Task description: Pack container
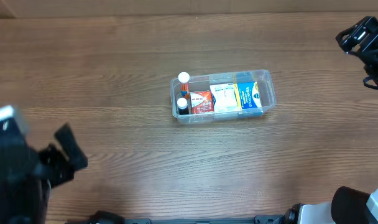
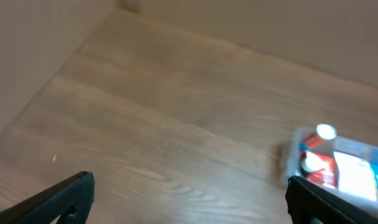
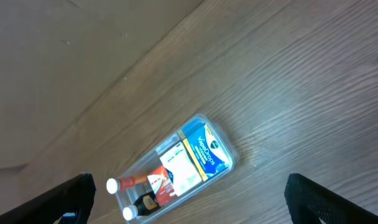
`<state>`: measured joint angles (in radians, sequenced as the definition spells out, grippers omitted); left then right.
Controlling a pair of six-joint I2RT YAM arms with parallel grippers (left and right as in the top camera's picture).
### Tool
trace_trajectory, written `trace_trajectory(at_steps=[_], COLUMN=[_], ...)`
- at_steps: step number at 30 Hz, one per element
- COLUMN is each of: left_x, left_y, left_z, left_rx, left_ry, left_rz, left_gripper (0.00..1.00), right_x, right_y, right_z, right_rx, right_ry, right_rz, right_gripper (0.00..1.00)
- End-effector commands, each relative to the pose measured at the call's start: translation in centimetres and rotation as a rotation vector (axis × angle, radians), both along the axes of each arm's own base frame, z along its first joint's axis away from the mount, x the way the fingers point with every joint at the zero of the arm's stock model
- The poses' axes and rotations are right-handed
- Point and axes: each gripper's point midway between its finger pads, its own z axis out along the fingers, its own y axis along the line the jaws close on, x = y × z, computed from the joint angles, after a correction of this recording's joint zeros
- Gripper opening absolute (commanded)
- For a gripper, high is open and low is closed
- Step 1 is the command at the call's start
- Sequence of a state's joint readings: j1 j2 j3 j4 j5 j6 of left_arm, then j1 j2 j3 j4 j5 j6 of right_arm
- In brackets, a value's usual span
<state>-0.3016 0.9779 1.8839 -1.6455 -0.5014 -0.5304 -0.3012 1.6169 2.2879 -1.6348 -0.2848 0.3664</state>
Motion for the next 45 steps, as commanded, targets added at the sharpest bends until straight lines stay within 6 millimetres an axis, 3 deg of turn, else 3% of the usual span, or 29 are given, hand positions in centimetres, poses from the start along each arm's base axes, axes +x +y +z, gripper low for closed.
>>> trace_trajectory(at_steps=[1,6,9,13,19,25,29,33,35,39,45], left_x=[1.5,6.6,10.1,11.9,11.7,11.3,10.3,8.9,8.1,7.0,6.6], left_y=[1.1,-0.6,-2.9,-6.7,-12.1,-11.8,-11.1,-9.2,-8.1,-6.4,-5.6], left_z=[-3.5,-8.2,-13.0,-17.3,-17.3,-17.4,-15.0,-12.6,-12.3,-14.9,-21.8], left_rx=[0.008,0.097,0.061,-0.053,-0.253,-0.216,-0.208,-0.134,-0.119,-0.181,-0.225], left_ry=[-0.028,-0.046,-0.021,0.068,0.103,0.114,0.015,-0.108,-0.159,-0.222,-0.275], left_rz=[0.124,0.036,-0.03,-0.175,-0.409,-0.427,-0.424,-0.405,-0.382,-0.346,-0.332], left_gripper=[1.0,1.0,1.0,1.0,1.0,1.0,1.0,1.0,1.0,1.0,1.0], right_x=[0.0,0.0,0.0,0.0,0.0,0.0,0.0,0.0,0.0,0.0,0.0], right_y=[0.0,0.0,0.0,0.0,0.0,0.0,0.0,0.0,0.0,0.0,0.0], right_z=[0.3,0.3,0.3,0.3,0.3,0.3,0.3,0.3,0.3,0.3,0.3], right_rx=[0.003,0.003,0.003,0.003,0.003,0.003,0.003,0.003,0.003,0.003,0.003], right_ry=[-0.012,-0.012,-0.012,-0.012,-0.012,-0.012,-0.012,-0.012,-0.012,-0.012,-0.012], right_rz=[-0.003,-0.003,-0.003,-0.003,-0.003,-0.003,-0.003,-0.003,-0.003,-0.003,-0.003], right_gripper=[1.0,1.0,1.0,1.0,1.0,1.0,1.0,1.0,1.0,1.0,1.0])
